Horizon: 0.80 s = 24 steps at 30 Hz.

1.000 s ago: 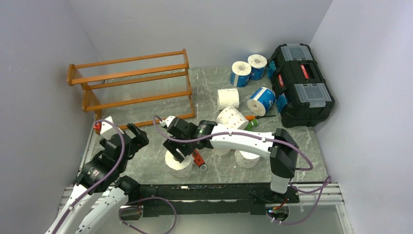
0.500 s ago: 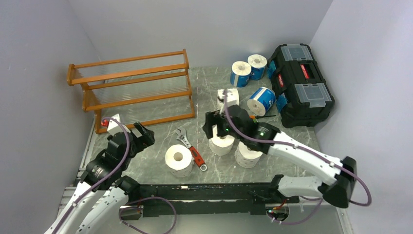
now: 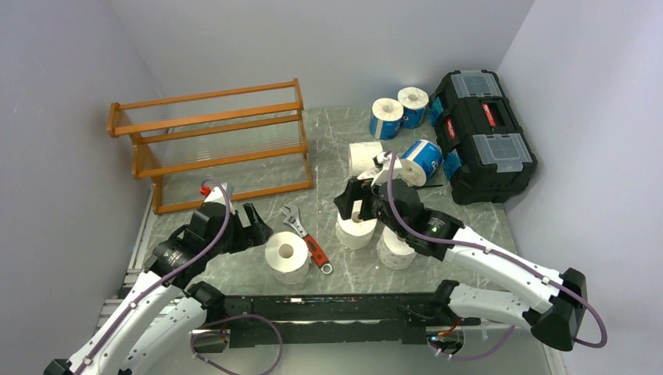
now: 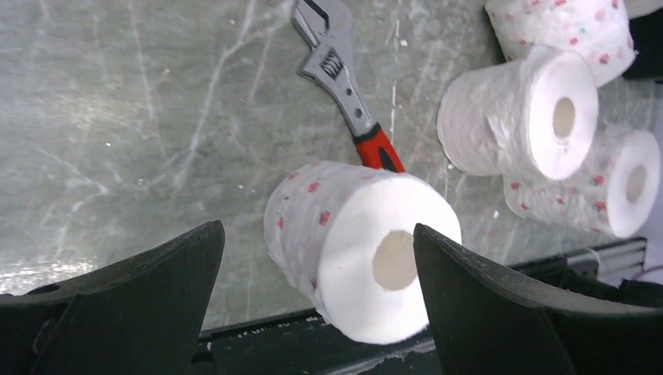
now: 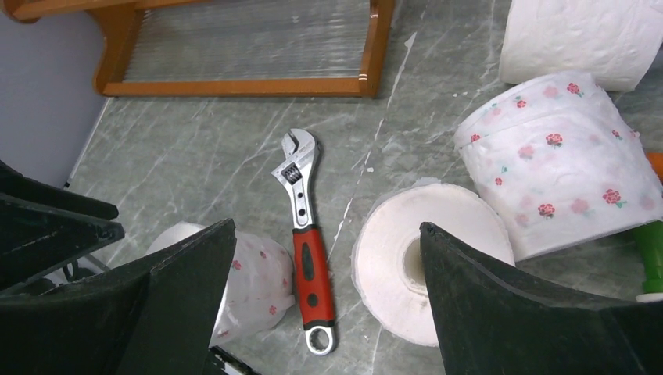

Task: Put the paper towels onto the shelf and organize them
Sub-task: Pick up the paper towel from the center of the board.

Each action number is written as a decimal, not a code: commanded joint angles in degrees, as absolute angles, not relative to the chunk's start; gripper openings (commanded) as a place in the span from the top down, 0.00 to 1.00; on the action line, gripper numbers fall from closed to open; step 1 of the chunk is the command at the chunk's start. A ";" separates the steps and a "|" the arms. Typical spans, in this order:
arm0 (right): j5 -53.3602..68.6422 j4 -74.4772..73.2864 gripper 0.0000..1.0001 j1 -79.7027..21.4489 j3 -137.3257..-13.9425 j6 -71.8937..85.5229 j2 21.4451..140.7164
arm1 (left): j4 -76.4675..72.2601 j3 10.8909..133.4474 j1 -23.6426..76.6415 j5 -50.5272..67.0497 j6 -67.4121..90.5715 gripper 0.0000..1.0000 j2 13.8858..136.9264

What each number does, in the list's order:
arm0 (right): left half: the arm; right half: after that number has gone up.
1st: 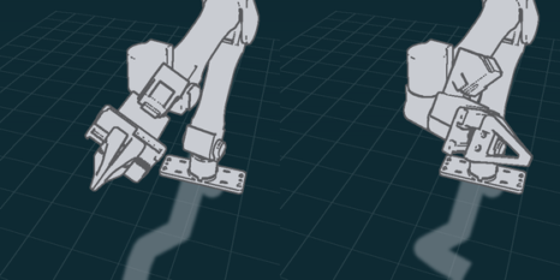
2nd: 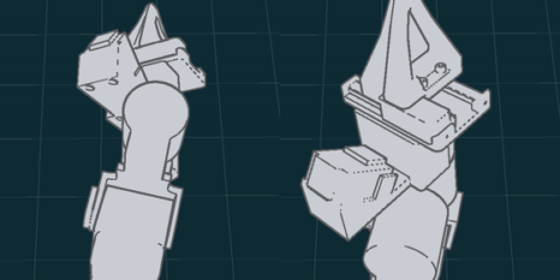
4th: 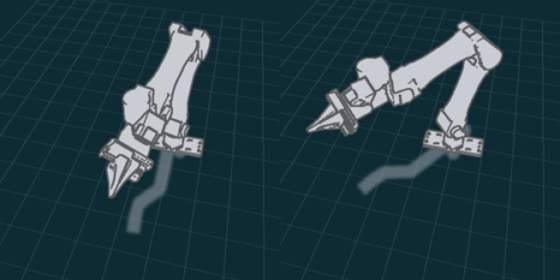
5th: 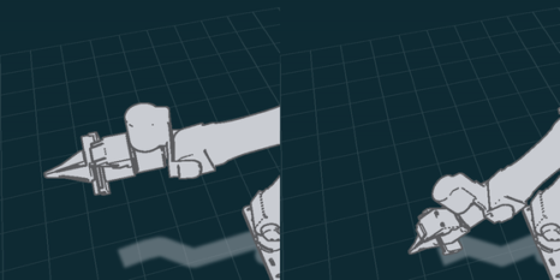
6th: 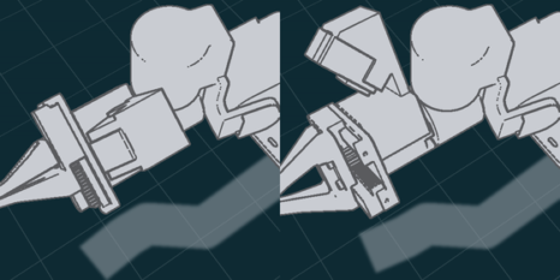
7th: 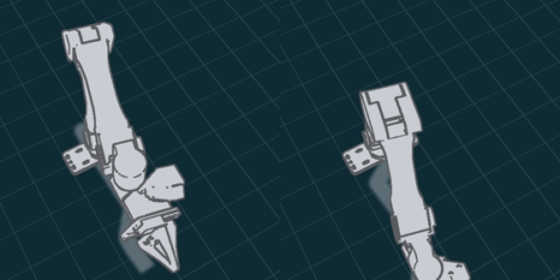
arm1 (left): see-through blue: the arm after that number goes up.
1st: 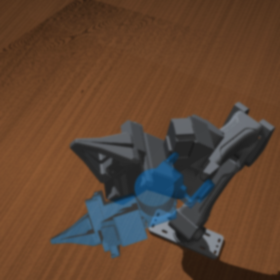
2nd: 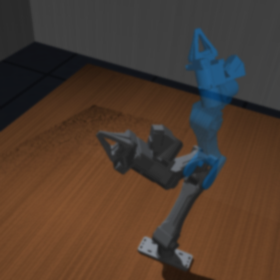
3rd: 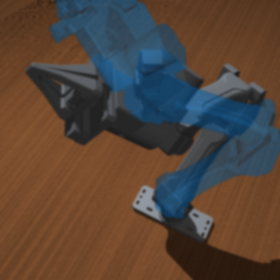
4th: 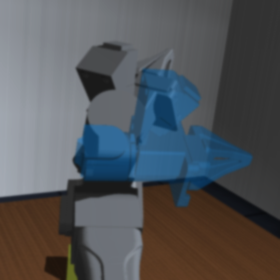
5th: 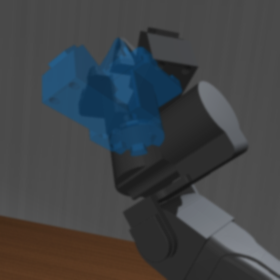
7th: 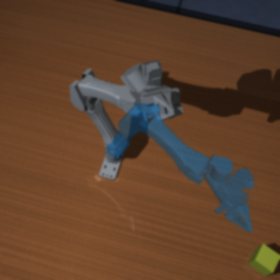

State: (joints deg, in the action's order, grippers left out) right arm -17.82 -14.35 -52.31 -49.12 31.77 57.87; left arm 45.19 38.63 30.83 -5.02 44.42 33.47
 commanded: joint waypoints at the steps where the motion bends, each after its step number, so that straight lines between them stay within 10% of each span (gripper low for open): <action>1: -18.76 -9.57 0.11 -52.16 -47.57 31.68 55.70 | 44.45 38.47 30.94 2.24 45.59 0.03 32.43; 24: -19.49 -9.31 0.11 -52.16 -46.25 31.35 55.78 | 44.61 39.19 38.60 1.28 42.51 0.09 41.50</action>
State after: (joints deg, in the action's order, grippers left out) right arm -17.87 -11.27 -52.31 -45.98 31.70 56.88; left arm 44.86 36.40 37.01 4.86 43.09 39.33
